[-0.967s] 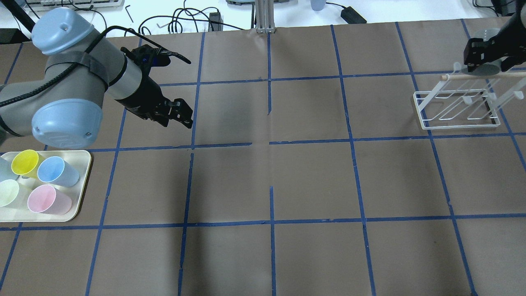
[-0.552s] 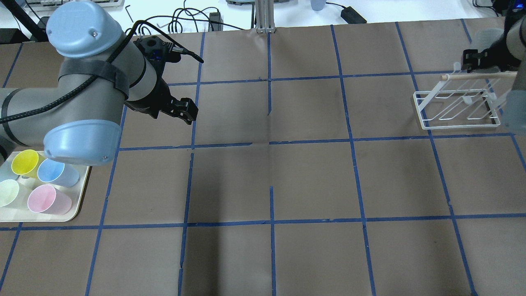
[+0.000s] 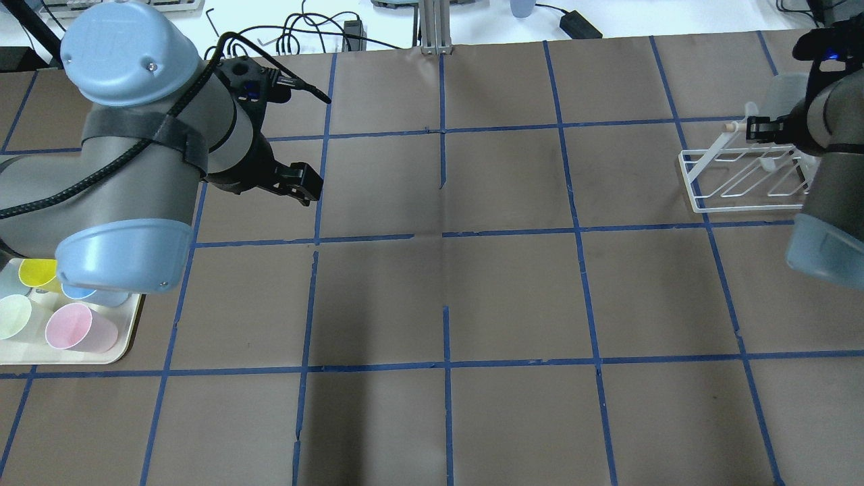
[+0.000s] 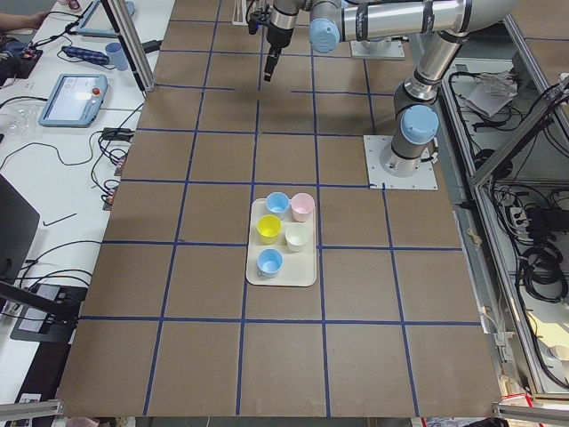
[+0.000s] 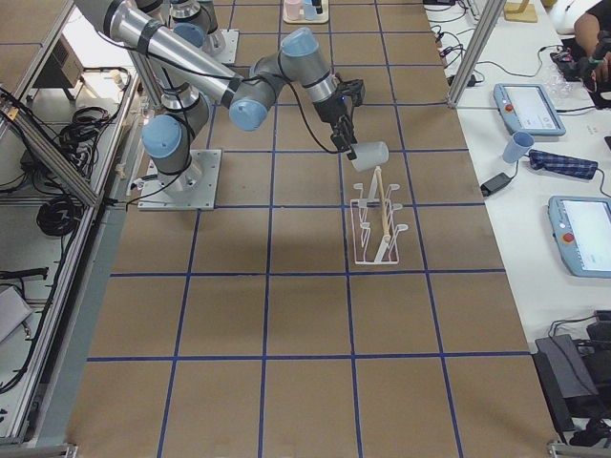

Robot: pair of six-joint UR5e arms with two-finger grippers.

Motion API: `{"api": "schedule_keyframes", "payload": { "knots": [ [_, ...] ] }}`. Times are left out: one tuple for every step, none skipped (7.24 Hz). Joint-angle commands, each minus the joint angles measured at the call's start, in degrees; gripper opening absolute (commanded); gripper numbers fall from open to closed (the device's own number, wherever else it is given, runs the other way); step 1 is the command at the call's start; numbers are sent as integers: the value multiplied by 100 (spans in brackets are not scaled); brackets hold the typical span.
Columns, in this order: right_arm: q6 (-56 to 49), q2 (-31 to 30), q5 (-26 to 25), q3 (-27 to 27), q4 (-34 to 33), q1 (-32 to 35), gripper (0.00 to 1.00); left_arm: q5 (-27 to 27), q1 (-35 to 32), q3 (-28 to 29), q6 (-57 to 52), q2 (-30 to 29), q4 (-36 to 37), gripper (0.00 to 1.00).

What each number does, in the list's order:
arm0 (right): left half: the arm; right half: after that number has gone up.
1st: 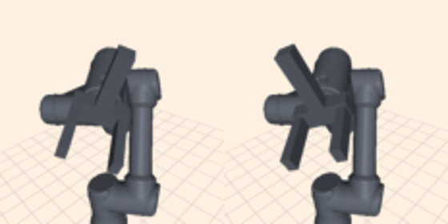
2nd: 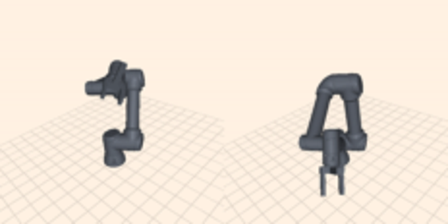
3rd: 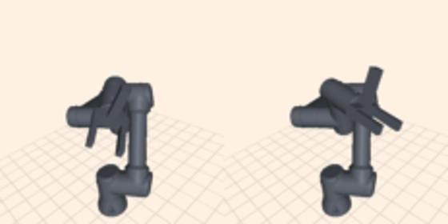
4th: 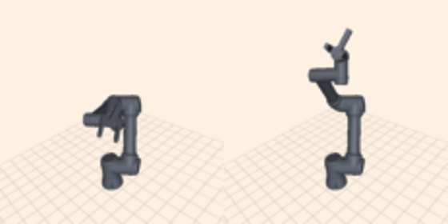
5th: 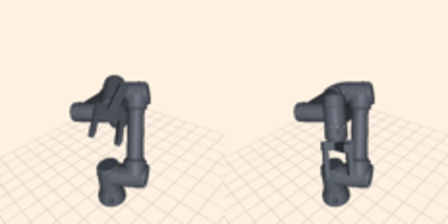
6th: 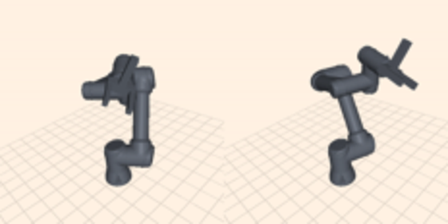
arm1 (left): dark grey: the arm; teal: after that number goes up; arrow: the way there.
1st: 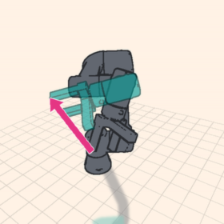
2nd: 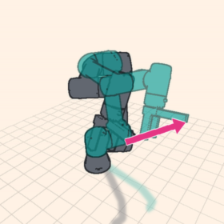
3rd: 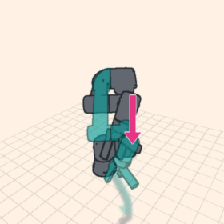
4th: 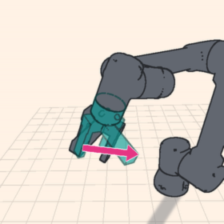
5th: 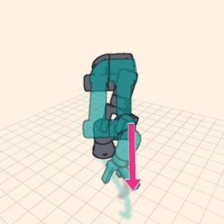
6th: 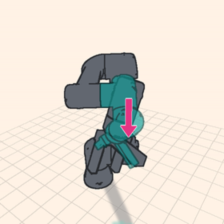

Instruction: Transfer IKEA cup to right arm and place on rack

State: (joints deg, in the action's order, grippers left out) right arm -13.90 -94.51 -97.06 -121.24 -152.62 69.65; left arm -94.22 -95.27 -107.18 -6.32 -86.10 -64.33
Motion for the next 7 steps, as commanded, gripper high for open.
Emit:
{"api": "schedule_keyframes", "payload": {
  "knots": [
    [-17, -33, -6, -321, -575, -12, 21, 52, 35, 4, 8, -30, 8, 100],
    [-25, -41, -119, -330, -689, -91, 19, 61, 52, -4, 8, -12, 8, 100],
    [-51, -50, -181, -338, -742, -213, 19, 70, 61, -4, 8, -4, 8, 100],
    [-43, -59, -181, -382, -900, -241, 17, 79, 61, -4, 8, -12, 17, 100],
    [1, -59, -164, -574, -1066, -250, 9, 79, 70, -4, 8, -12, 25, 100],
    [10, -50, -138, -759, -1468, -250, 9, 79, 70, 4, 8, -12, 43, 100],
    [1, -41, -111, -873, -1733, -250, 9, 79, 79, 4, 8, -12, 43, 100]
  ]
}}
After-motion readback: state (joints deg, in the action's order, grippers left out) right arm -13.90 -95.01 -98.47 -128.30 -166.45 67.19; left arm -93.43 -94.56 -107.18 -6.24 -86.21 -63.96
